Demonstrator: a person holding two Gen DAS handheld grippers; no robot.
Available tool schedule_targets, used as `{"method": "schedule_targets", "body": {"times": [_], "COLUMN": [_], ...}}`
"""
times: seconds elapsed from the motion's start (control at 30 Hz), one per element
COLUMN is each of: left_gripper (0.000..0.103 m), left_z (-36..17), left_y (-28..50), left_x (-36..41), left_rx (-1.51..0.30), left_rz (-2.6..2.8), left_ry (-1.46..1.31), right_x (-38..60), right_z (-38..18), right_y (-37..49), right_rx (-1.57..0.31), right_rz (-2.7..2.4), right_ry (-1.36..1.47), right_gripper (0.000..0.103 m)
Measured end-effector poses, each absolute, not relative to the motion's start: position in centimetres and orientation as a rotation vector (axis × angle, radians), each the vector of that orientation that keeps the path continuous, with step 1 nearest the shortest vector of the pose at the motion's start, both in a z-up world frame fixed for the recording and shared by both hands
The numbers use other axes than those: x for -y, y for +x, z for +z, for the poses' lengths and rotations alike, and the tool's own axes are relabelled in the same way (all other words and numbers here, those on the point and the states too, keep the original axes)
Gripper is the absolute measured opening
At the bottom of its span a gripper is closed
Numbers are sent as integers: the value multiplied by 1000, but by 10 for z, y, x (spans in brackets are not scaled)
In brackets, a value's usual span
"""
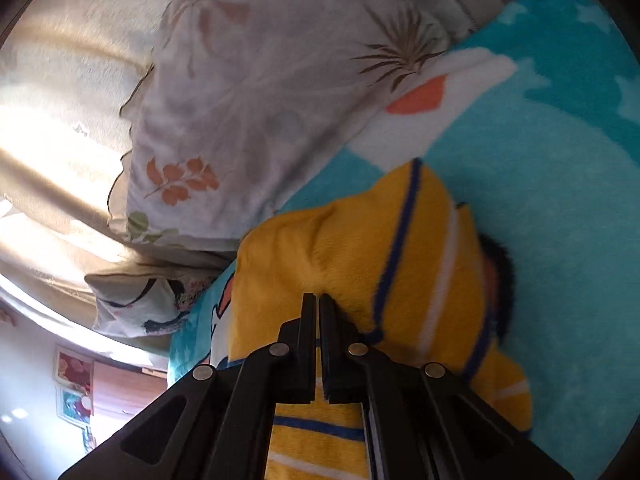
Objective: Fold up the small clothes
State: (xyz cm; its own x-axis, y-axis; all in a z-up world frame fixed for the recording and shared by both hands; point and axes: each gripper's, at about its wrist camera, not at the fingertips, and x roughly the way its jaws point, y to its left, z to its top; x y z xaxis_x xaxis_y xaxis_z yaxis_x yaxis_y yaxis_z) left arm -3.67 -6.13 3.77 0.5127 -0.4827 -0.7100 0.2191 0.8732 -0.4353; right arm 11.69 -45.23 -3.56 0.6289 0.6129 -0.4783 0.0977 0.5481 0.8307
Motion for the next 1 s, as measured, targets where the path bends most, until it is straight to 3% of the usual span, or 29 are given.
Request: {"method": "schedule_targets", "body": {"times": [0.1, 0.17, 0.23, 0.3, 0.47, 0.83, 0.93, 1.0], "left_gripper": [54, 55, 55, 56, 56, 57, 57, 57], "left_z": [36, 35, 35, 35, 37, 33, 29, 27], "left_y": [-37, -38, -39, -38, -35, -33, -31, -29], "left_x": [64, 68, 73, 79, 100, 127, 131, 133], "left_rx": [-953, -954, -956, -957, -951, -944, -956, -964], "left_rz": [-433, -435, -429, -421, -390, -334, -326, -325], "left_ry": [-301, -291, -272, -247, -163, -38, -35, -33], "right_x": [467, 473, 473, 467, 439, 470, 482, 490], "right_z": [-31, -23, -8, 10, 29, -22, -18, -14], "right_y": [102, 90, 76, 57, 20, -5, -16, -25], "right_rx": [-830, -816, -776, -719, -661, -736, -729, -714], "right_rz": [299, 259, 252, 272, 402, 330, 236, 223], "right_ry": [951, 922, 893, 844, 728, 728, 662, 655], "right_gripper": [0, 6, 22, 29, 30, 31, 41, 41]}}
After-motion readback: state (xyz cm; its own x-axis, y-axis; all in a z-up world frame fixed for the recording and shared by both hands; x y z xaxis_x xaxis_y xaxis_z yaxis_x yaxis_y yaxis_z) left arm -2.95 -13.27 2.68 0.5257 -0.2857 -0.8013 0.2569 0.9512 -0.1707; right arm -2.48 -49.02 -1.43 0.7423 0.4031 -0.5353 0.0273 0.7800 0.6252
